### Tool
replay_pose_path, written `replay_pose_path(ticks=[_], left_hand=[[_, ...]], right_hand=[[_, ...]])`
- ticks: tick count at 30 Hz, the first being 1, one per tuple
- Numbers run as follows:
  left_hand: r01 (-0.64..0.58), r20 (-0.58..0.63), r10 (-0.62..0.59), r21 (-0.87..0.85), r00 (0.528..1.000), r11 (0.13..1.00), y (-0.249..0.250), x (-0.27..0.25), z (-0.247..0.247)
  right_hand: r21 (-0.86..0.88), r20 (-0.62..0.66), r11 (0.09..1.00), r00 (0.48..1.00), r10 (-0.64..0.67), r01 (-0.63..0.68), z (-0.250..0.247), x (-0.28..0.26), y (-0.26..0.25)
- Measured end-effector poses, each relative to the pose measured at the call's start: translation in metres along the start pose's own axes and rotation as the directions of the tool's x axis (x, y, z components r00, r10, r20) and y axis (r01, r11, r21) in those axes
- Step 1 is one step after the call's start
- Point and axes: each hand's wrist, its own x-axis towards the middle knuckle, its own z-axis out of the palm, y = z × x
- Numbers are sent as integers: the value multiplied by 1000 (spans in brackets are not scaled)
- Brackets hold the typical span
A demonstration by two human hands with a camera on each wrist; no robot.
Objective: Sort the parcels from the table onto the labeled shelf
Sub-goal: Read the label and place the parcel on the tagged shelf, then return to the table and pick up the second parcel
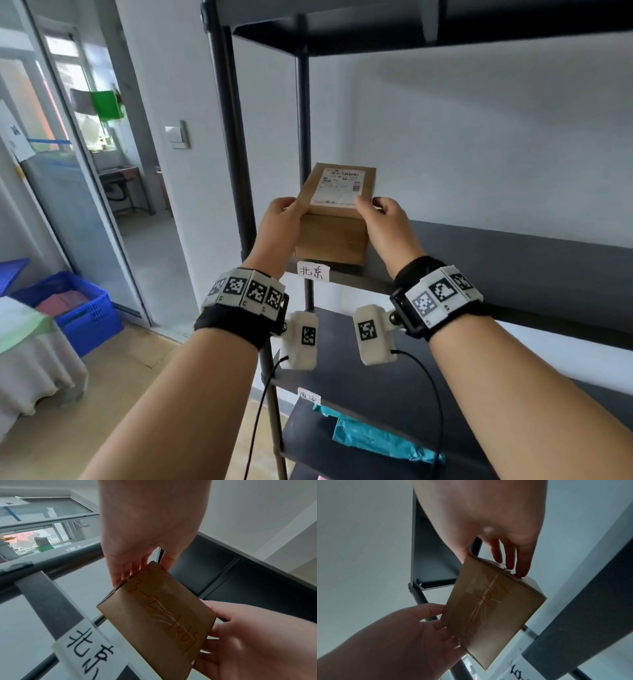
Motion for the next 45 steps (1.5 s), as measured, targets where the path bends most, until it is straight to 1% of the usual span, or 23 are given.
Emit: replay_pose_path(ticks=[4, 7, 11, 15, 17, 19, 21, 23, 26, 28, 31, 36, 39, 41, 45], left_hand=[[13, 75, -17, 53, 997, 999, -5, 23, 4], [-7, 119, -2, 83, 993, 996, -12, 37, 6], [-68, 160, 41, 169, 986, 983, -19, 48, 7], [-70, 183, 37, 180, 982, 981, -21, 52, 5], [-126, 153, 97, 191, 983, 973, -20, 50, 2], [-223, 106, 206, 191, 973, 956, -16, 45, 0], [-332, 109, 316, 197, 943, 922, -12, 37, -1], [-416, 140, 396, 184, 908, 890, -10, 28, 3], [-500, 187, 471, 158, 862, 852, -9, 11, 20], [-539, 235, 505, 110, 831, 835, -9, -6, 35], [-538, 364, 498, 9, 787, 843, -11, -37, 64], [-508, 570, 429, -23, 701, 861, -13, -102, 123], [-489, 660, 394, -46, 640, 871, -9, -150, 162], [-481, 706, 377, -58, 599, 875, -5, -183, 189], [-449, 765, 334, -66, 550, 891, 9, -252, 252]], right_hand=[[-10, -22, 999, 999, 50, -50, 10, 13, 3], [-37, -52, 996, 995, 83, -85, 15, 17, 5], [-78, -56, 993, 995, 81, -85, 20, 20, 6], [-116, -89, 988, 991, 95, -105, 23, 16, 3], [-116, -138, 987, 986, 95, -111, 22, 11, 2], [-109, -186, 989, 979, 81, -102, 18, 4, -2], [-120, -232, 988, 971, 62, -92, 11, -4, -2], [-147, -267, 986, 963, 40, -82, 3, -19, -2], [-185, -343, 980, 939, 7, -75, -18, -48, 2], [-228, -411, 970, 911, -23, -78, -37, -71, 5], [-306, -504, 943, 863, -42, -132, -71, -106, 11], [-297, -625, 914, 780, 32, -276, -137, -174, 33], [-292, -684, 889, 726, 63, -353, -184, -215, 48], [-289, -705, 871, 704, 86, -396, -218, -241, 57], [-275, -737, 844, 664, 122, -461, -291, -291, 71]])
